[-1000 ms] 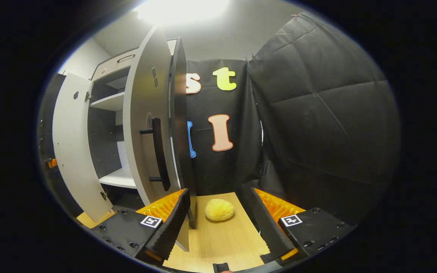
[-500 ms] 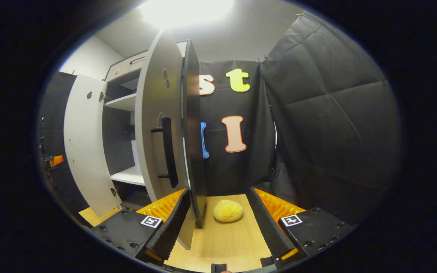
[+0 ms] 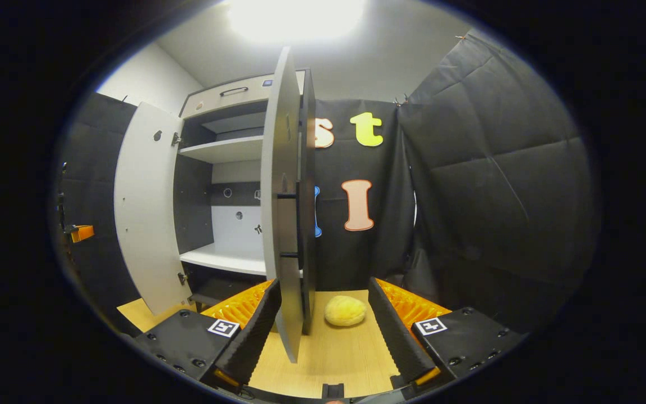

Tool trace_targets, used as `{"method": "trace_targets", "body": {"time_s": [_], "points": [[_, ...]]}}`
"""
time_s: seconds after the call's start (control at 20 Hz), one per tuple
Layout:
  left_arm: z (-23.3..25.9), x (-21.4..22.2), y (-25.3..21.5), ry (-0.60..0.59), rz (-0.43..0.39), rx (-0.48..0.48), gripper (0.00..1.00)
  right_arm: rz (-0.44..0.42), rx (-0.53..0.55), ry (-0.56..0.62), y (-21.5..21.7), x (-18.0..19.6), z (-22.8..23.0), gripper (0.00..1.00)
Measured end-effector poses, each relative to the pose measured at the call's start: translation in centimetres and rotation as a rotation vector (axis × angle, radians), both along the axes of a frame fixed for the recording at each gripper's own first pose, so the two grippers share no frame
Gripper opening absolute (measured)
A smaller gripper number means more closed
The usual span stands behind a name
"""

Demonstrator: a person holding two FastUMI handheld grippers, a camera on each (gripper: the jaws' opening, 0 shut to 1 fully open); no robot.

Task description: Open the right door of the double-door shoe cabinet with the right hand, and open the left door with the left hand.

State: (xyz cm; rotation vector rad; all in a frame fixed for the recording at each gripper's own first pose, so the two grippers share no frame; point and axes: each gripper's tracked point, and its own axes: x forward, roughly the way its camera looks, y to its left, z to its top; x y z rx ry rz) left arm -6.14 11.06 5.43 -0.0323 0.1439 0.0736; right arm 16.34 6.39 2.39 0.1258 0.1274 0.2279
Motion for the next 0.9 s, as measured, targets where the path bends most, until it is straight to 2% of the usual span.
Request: {"method": "trace_targets", "body": {"time_s": [0.1, 0.4, 0.6, 0.9], "points": [[0.2, -1.1, 0.0, 0.005, -0.016, 0.029, 0.12, -0.006, 0.004, -0.001, 0.1, -1.1, 0.3, 0.98], [0.7, -3.8, -0.7, -0.018, -0.037, 0.151, 0.99, -0.026, 0.019, -0.022, 0.1, -4.4, 1.4, 0.98], [-0.1, -5.5, -1.1, -0.017, -0.036, 0.117, 0.99, -0.036, 0.017, -0.030, 0.1, -6.0, 1.9, 0.98], [-0.5, -7.5, 0.8, -0.018, 0.011, 0.098, 0.96, -0.044, 0.018, -0.029, 0.3, -7.5, 2.3, 0.98]]}}
